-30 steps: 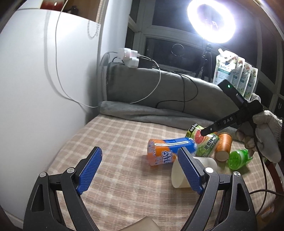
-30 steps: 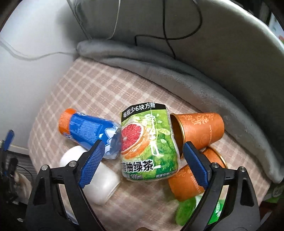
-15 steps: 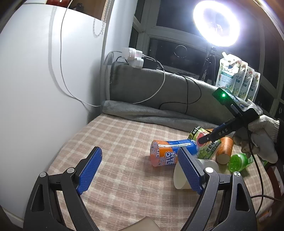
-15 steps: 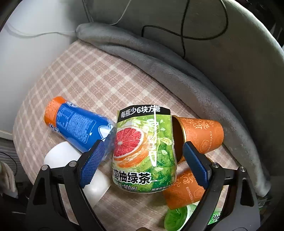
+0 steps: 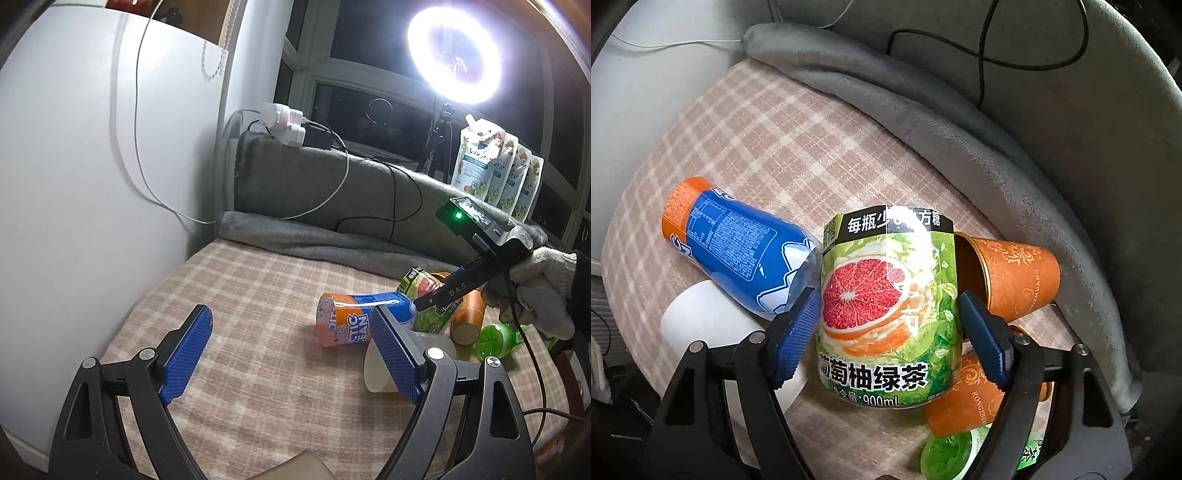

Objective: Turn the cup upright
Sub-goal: 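Close the right gripper on the grapefruit tea cup's body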

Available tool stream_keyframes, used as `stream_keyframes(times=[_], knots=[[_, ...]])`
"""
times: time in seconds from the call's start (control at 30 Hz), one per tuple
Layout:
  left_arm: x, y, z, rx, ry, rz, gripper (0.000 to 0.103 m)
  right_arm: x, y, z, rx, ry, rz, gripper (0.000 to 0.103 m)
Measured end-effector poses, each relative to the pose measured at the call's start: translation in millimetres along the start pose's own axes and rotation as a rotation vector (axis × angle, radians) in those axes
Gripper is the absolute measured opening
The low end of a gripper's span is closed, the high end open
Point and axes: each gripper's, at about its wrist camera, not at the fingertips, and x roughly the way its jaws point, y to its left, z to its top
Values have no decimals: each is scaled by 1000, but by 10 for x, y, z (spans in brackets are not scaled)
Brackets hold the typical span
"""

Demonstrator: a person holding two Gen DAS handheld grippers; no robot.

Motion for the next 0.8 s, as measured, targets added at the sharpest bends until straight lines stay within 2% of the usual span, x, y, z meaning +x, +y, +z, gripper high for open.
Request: stream_keyframes(times=[0.2,0.5,0.8], knots=[[-25,9,11,1,-6,1,87,-101,21,-46,6,-30,-3,79],[-87,-46,14,11,-16,-14,87,-567,-18,-169,43,-146,-11,78],[-89,-172,20,28,0,-55,87,-1024,-101,-671,150,-263,52,78]])
